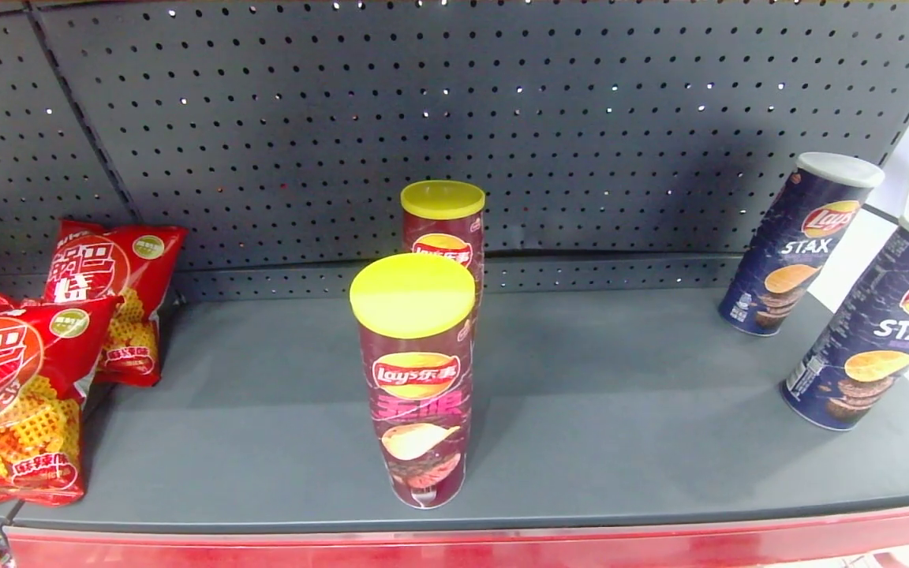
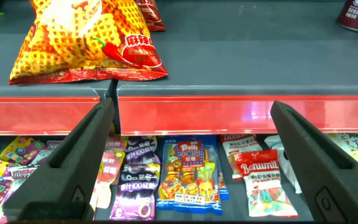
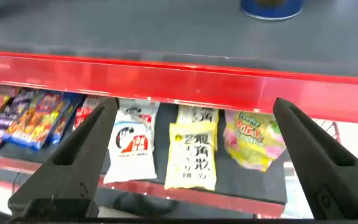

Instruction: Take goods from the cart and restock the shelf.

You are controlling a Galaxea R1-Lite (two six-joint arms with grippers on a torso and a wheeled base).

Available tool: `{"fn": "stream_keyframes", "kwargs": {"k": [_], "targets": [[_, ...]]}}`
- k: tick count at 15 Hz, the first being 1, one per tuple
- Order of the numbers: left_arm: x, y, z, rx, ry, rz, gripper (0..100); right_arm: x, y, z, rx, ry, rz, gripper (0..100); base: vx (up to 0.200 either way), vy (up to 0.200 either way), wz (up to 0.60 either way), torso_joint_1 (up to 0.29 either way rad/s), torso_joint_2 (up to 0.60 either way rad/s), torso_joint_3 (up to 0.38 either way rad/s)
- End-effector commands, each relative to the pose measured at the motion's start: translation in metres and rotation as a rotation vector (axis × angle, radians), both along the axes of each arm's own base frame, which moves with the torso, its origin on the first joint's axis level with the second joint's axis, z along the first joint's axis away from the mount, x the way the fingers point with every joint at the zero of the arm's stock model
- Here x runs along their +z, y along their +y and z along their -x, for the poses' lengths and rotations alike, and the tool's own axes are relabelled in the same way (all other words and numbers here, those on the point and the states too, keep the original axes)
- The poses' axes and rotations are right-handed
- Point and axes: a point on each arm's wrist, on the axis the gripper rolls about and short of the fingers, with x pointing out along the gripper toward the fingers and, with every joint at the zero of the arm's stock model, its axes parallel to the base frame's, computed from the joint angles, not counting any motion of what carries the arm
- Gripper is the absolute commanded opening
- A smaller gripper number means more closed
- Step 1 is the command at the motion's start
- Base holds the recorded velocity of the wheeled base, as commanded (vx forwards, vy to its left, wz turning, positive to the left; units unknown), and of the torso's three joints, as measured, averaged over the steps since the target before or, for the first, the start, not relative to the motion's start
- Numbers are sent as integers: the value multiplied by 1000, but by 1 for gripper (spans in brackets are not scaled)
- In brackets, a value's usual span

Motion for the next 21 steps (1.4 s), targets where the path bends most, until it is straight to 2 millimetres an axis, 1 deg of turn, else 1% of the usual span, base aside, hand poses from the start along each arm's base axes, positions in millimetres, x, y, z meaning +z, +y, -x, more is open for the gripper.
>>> {"fn": "stream_keyframes", "kwargs": {"k": [1, 2, 5, 6, 21], "targets": [[0, 0, 0, 0, 2, 1, 100, -1, 0, 6, -16, -80, -4, 100, 0, 0, 0, 0, 0, 0], [0, 0, 0, 0, 2, 1, 100, -1, 0, 8, -33, -94, -4, 100, 0, 0, 0, 0, 0, 0], [0, 0, 0, 0, 2, 1, 100, -3, -2, 11, -165, -140, 18, 100, 0, 0, 0, 0, 0, 0], [0, 0, 0, 0, 2, 1, 100, -9, -5, 12, -284, -89, 35, 100, 0, 0, 0, 0, 0, 0], [0, 0, 0, 0, 2, 1, 100, -8, -4, 12, -266, -100, 32, 100, 0, 0, 0, 0, 0, 0]]}}
